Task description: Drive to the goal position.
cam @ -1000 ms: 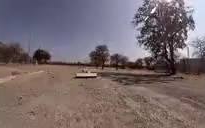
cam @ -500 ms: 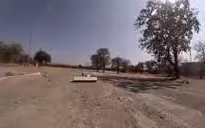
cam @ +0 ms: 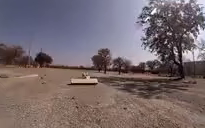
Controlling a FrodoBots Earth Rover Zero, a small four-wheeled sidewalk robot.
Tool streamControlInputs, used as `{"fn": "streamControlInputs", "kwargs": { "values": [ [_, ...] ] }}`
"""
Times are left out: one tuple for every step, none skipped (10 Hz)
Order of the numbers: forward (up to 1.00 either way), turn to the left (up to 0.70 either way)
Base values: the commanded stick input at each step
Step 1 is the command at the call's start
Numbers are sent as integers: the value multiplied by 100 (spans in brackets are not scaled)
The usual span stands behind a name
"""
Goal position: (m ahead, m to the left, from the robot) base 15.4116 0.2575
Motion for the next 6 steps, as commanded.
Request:
{"fn": "streamControlInputs", "kwargs": {
  "values": [
    [100,-39],
    [100,-28],
    [100,-6],
    [100,0],
    [100,0],
    [100,0]
  ]
}}
